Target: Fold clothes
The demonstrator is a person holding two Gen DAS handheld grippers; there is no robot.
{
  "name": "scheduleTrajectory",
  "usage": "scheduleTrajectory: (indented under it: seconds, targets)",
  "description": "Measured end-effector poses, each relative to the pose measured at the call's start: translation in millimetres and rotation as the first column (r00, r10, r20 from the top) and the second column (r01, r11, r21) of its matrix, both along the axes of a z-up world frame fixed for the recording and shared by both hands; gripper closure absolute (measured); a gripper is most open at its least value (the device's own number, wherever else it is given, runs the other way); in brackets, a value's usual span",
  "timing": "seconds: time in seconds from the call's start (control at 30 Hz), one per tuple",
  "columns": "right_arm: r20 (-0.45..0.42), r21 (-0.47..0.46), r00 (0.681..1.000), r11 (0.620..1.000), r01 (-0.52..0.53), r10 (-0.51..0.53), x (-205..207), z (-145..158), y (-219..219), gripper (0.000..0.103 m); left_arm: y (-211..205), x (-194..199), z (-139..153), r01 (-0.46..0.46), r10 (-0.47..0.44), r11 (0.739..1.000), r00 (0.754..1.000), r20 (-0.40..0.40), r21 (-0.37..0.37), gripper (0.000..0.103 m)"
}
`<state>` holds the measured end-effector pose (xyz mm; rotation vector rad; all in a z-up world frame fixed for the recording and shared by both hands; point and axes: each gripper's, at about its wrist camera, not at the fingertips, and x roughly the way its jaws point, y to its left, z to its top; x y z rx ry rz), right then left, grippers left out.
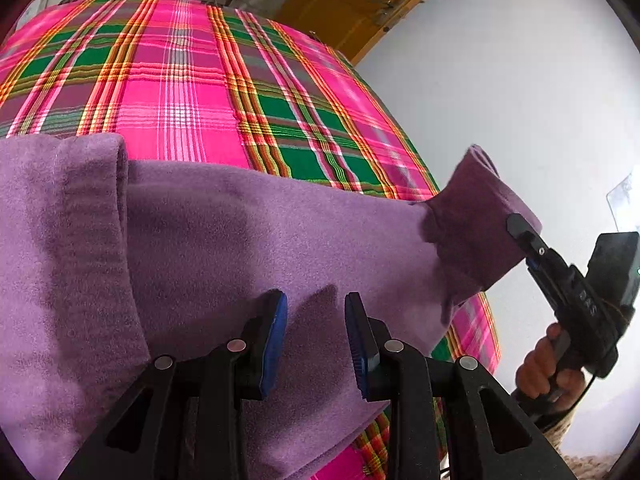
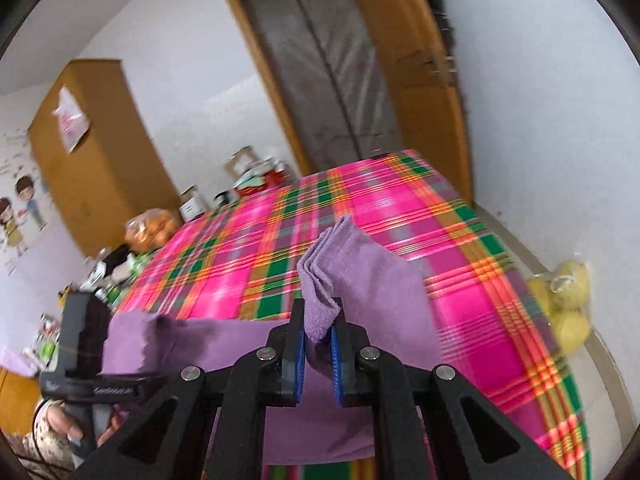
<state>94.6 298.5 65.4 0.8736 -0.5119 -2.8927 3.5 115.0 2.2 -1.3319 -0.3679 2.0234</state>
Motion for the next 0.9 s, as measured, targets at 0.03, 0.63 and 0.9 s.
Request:
scheduleTrajectory:
  seconds: [0.03, 0.63, 0.9]
  targets:
    - [0.000, -0.003, 1.000, 1.000, -0.015, 0.015, -2, 0, -4, 0.092, 0, 0, 0, 0.000, 0.000, 1.000, 1.000, 0.000, 0.001, 0.072]
    - [0.033, -0.057, 0.966, 0.966, -0.253, 0.255, -14, -21, -77, 0.092, -32, -4, 15, -0.102, 0.097, 0.981, 0.994, 0.041, 0.163, 0.072]
    - [0.084, -0.077, 0.949, 0.951, -0.299, 0.305, -22, -42, -99, 0.092, -40, -1, 19, -0.140, 0.138, 0.978, 0.990, 0.022, 0.157, 0.072]
